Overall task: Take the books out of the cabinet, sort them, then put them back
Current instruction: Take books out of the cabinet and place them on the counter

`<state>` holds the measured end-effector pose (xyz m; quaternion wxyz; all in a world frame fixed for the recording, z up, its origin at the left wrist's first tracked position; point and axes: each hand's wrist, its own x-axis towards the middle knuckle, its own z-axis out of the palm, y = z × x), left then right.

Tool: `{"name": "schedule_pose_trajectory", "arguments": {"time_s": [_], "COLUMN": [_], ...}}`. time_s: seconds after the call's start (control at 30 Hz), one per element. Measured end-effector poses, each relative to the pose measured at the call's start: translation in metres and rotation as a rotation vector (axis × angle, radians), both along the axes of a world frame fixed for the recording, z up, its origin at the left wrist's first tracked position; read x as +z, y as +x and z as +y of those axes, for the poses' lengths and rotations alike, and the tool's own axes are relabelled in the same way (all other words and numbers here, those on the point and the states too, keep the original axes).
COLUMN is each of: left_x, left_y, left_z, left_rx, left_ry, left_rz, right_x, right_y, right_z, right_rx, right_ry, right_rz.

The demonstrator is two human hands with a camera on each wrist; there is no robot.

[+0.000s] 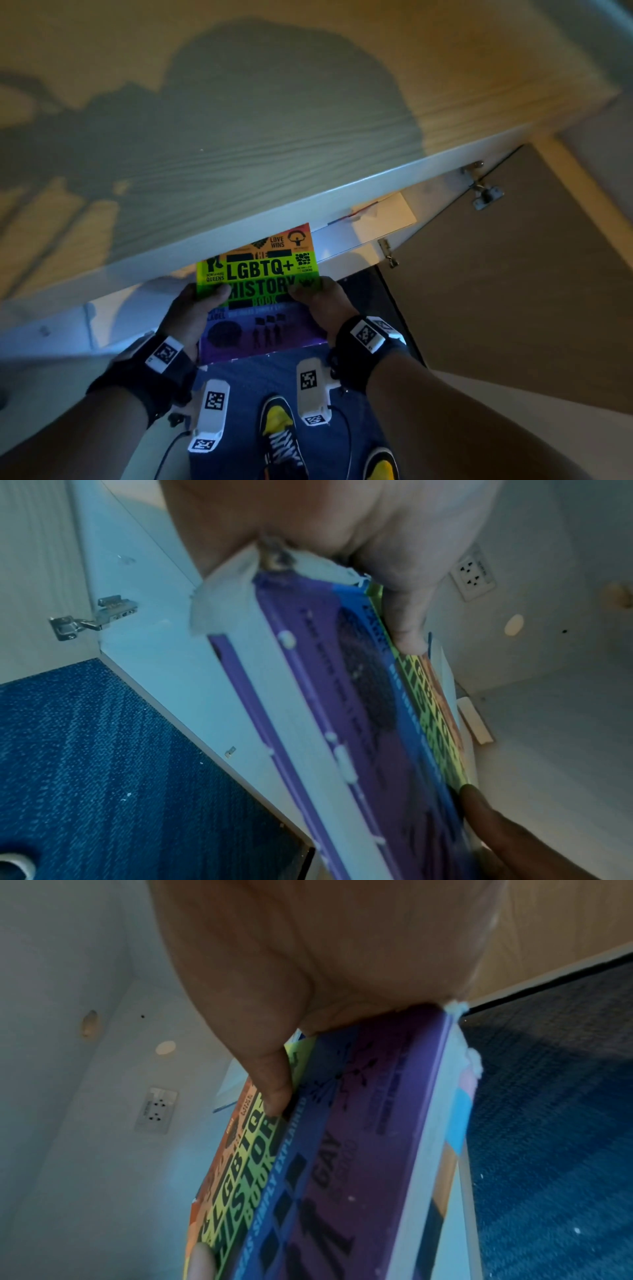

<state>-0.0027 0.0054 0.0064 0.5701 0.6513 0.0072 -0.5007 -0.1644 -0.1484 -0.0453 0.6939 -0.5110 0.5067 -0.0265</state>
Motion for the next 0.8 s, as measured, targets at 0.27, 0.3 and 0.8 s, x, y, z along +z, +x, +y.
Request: {"name": "schedule_pose_trajectory", "arguments": {"time_s": [0.27, 0.3, 0.8], "left_x": [0.043, 0.058, 0.295], "left_y": [-0.045, -0.057, -0.204], "left_z": [0.059, 0.068, 0.116], "left_rx": [0.151, 0.163, 0.194], "left_ry": [0.003, -0.001, -0.217], "left_rz": [-0.002, 0.002, -0.259], "right_x": [0.082, 0.096, 0.34], "right_y": [-0.046, -0.056, -0.182], "right_z": [0.037, 0.043, 0.068], "right_rx": [-0.044, -0.027, 0.225], "right_ry": [0.104, 0.105, -0.126], "right_rz": [-0.097, -0.109, -0.366]}}
